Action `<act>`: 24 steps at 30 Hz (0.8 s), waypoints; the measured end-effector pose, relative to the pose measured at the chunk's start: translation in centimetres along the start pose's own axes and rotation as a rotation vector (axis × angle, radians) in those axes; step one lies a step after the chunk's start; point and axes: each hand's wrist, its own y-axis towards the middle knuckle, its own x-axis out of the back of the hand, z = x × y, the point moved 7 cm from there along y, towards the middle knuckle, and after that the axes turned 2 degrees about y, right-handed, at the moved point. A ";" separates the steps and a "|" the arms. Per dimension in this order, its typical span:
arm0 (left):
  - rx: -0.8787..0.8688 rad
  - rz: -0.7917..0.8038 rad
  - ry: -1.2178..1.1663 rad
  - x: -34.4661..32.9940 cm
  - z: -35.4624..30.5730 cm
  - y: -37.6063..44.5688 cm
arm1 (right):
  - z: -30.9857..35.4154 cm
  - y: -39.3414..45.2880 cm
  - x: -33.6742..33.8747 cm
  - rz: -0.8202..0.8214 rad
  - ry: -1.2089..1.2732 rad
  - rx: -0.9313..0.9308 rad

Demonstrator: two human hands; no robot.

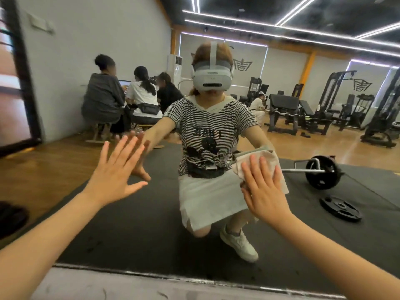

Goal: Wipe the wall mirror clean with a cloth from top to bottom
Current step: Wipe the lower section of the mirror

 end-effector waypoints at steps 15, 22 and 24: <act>0.094 0.136 0.079 -1.2 5.4 -0.7 | -1.2 2.8 0.4 -0.052 -0.182 0.443; 0.146 0.005 0.056 -2.2 5.2 -0.5 | 5.2 6.6 -0.1 -0.196 0.009 -0.142; 0.143 -0.048 0.052 -2.4 5.2 -0.5 | 7.8 8.1 -0.4 -0.179 0.026 -0.113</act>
